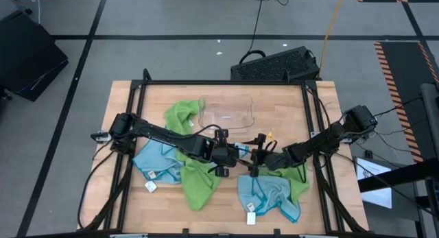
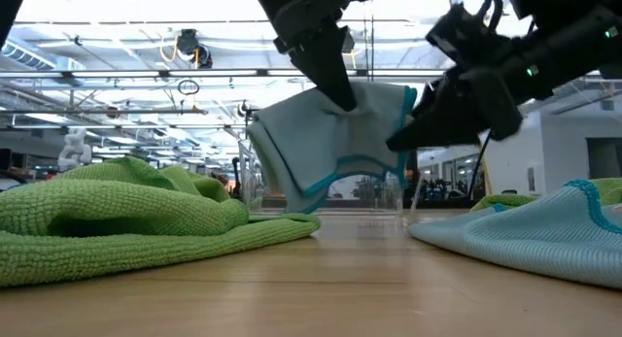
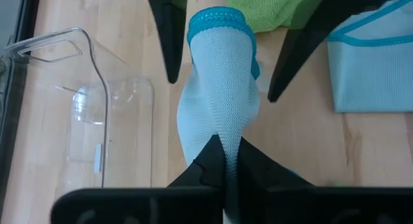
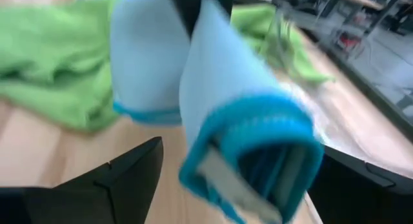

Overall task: Fold microfiber towels
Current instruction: Put the folded top right blue microfiber cloth into the transparent bin

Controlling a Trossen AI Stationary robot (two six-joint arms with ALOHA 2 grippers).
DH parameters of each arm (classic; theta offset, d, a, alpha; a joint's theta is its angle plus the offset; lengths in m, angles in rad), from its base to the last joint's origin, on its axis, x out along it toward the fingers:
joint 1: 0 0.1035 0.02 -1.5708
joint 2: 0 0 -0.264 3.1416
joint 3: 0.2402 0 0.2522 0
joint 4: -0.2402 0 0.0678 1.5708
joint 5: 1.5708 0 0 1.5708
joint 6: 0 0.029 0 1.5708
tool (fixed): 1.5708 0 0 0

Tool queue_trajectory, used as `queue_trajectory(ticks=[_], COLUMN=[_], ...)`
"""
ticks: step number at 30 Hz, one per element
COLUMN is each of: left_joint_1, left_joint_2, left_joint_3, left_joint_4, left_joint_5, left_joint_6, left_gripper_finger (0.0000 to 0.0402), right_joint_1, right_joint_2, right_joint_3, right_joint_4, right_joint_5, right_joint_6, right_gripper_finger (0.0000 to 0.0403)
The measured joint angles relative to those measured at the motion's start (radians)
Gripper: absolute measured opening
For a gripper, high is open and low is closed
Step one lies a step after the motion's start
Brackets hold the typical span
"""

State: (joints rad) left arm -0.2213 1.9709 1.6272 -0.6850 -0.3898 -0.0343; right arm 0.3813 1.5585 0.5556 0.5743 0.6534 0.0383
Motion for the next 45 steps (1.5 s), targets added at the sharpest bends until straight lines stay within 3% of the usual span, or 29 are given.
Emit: queue_trajectory(ticks=[5, 9, 19, 28, 35, 39, 45], left_joint_1=[-0.003, -0.003, -0.002, -0.005, -0.008, -0.008, -0.008], left_joint_2=[0.000, 0.000, 0.001, 0.010, 0.010, 0.009, 0.008], left_joint_3=[0.000, 0.000, 0.000, -0.040, -0.090, -0.110, -0.159], left_joint_4=[0.002, 0.006, 0.007, 0.027, 0.220, 0.208, 0.217], left_joint_5=[0.006, 0.006, 0.006, 0.045, 0.047, 0.015, 0.011], left_joint_6=[0.001, 0.006, 0.030, -0.047, -0.121, -0.210, -0.350], left_gripper_finger=[0.0011, 0.0026, 0.0019, 0.0122, 0.0196, 0.0212, 0.0202], right_joint_1=[-0.002, -0.002, -0.002, -0.003, -0.015, -0.022, -0.029], right_joint_2=[0.000, 0.000, 0.000, 0.000, 0.000, 0.000, 0.000], right_joint_3=[0.000, 0.000, 0.000, 0.000, 0.000, 0.000, 0.000], right_joint_4=[0.073, 0.110, 0.079, 0.076, 0.073, 0.067, 0.068], right_joint_5=[-0.001, -0.001, 0.001, 0.003, 0.001, 0.001, 0.000], right_joint_6=[-0.050, -0.093, -0.114, -0.117, -0.083, -0.077, -0.069], right_gripper_finger=[0.0309, 0.0256, 0.0021, 0.0012, 0.0010, 0.0010, 0.0010])
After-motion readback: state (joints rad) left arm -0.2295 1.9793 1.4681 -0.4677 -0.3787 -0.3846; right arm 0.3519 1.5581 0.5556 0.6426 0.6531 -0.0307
